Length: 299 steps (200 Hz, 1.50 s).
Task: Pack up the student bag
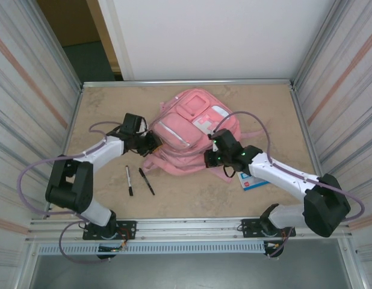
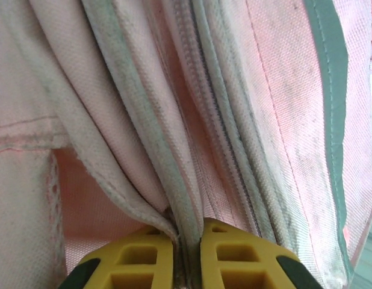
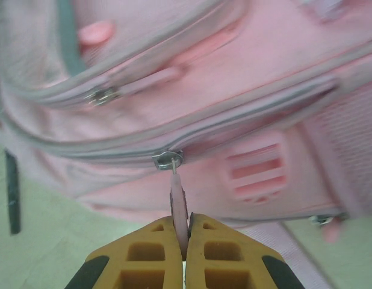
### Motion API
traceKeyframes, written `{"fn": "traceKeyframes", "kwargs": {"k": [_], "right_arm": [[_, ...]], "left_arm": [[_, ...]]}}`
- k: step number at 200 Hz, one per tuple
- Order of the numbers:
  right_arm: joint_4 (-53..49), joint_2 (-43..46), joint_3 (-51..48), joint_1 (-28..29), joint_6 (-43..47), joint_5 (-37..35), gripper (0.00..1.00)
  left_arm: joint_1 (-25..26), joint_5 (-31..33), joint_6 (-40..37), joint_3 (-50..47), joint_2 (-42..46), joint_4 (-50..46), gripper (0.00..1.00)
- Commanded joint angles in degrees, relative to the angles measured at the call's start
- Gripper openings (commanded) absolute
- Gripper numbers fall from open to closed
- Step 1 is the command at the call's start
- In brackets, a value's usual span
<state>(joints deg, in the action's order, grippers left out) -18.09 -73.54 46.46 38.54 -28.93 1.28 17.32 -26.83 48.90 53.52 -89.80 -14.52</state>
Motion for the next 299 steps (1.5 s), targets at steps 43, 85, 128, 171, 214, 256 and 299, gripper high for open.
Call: {"fn": "traceKeyframes", "kwargs": {"k": [43,85,128,171,214,256,299], "right_arm": [[1.01,-4.21,-1.06,-14.61,5.55,-6.93,0.00],[0.95,-4.18,-1.29,-15.78,5.27,-2.28,0.09],[-5.65,2.87,-0.62,-14.12,7.39,-0.04,0.39],[-7.67,5.14,3.56,-11.94,11.01,1.48,0.58],[-3.25,0.05,6.36,-10.66,12.73,6.88,0.63],[-1.86,-5.32,8.91,-7.18,16.13,8.87,0.67],[-0.71,-8.58,9.62,-6.58,17.22,9.16,0.68]], "left_arm": [[-2.91,-4.35,-7.33,1.55,-3.27,-2.61,0.00],[-2.93,-5.49,-7.36,0.73,0.50,-3.00,0.31],[-3.09,-1.08,-8.66,0.07,10.75,-9.09,0.49],[-0.53,3.67,-3.66,2.34,13.21,-8.02,0.50],[2.92,6.19,2.41,3.75,6.59,-2.89,0.54],[3.41,6.12,5.61,6.09,0.75,-0.87,0.59],[3.78,4.74,10.30,6.55,-3.45,3.27,0.54]]}}
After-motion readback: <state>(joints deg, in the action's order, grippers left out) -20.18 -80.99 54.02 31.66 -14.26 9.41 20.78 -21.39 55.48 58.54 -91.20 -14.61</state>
